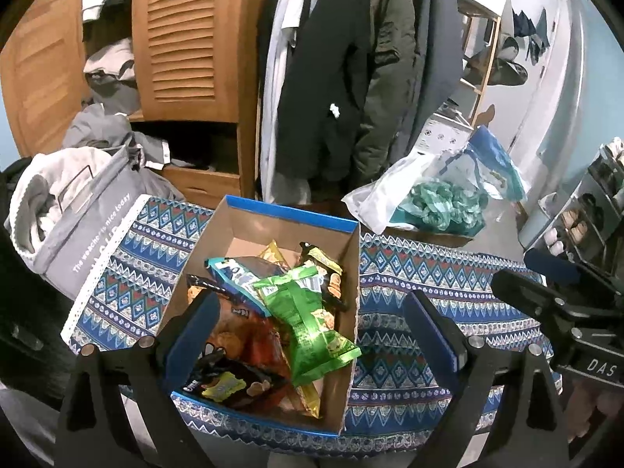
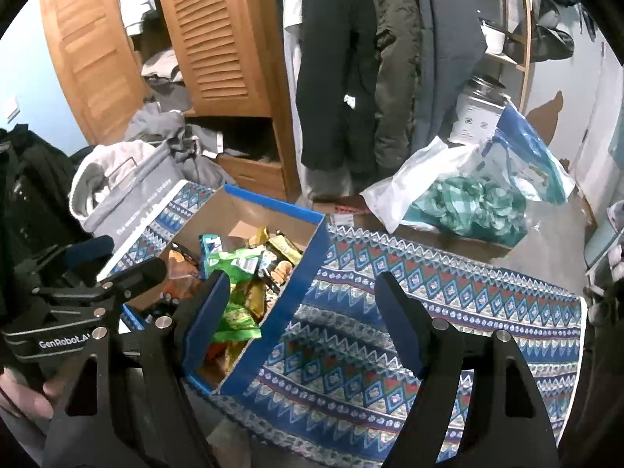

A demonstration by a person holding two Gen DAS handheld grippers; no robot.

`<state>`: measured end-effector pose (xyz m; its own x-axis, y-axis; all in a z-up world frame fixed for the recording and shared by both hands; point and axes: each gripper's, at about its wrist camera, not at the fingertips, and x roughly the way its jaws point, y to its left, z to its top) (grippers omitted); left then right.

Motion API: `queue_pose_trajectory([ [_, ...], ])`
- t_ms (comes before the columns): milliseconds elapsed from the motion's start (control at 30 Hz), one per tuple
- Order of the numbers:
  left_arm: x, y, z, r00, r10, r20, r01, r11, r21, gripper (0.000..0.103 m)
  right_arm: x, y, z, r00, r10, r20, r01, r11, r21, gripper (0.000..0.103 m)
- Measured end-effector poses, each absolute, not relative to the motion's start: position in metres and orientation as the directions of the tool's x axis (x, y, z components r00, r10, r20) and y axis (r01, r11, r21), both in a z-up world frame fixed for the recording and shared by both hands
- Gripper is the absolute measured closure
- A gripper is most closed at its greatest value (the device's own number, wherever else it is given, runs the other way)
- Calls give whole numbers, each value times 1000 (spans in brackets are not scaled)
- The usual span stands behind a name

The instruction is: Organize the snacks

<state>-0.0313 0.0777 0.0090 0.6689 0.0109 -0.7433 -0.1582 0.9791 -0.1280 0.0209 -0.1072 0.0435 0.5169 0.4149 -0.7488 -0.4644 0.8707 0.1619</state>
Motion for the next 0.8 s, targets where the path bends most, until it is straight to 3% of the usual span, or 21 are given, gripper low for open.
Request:
queue_pose_trajectory([
  [800, -34, 71, 17, 680, 2, -733, -142, 981, -130, 7, 20, -114, 43, 519, 407, -752, -460, 874, 155, 26],
])
